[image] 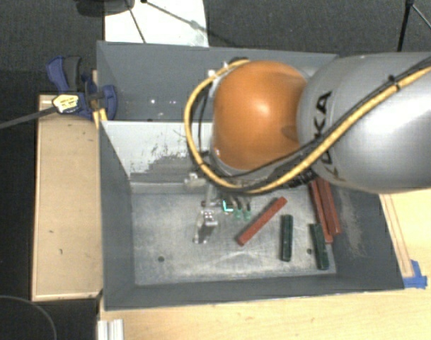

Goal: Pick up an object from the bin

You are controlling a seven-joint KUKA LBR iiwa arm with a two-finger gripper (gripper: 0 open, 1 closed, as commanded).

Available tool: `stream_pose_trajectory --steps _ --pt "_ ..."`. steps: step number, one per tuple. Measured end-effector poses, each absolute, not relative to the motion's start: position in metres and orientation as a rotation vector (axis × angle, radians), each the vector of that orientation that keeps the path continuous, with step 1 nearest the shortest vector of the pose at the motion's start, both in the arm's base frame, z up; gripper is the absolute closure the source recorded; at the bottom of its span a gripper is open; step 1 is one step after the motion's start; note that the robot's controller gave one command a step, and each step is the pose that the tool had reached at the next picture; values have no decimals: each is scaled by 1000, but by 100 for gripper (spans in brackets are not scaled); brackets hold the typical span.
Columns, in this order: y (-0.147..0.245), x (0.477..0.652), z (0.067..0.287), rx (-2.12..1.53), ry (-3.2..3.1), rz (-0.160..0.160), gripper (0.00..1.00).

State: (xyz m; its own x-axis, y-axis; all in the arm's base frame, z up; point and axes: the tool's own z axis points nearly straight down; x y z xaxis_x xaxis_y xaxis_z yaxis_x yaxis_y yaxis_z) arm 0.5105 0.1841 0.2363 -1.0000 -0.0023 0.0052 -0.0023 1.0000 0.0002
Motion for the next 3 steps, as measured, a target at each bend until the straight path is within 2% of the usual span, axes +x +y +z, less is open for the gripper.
stream_pose_trajectory --steps 1,2,3 --pt "183 512 240 -3 -3144 -2 0" --pt "148 528 194 204 -3140 -2 0" --pt "78 555 128 228 -3139 -2 0"
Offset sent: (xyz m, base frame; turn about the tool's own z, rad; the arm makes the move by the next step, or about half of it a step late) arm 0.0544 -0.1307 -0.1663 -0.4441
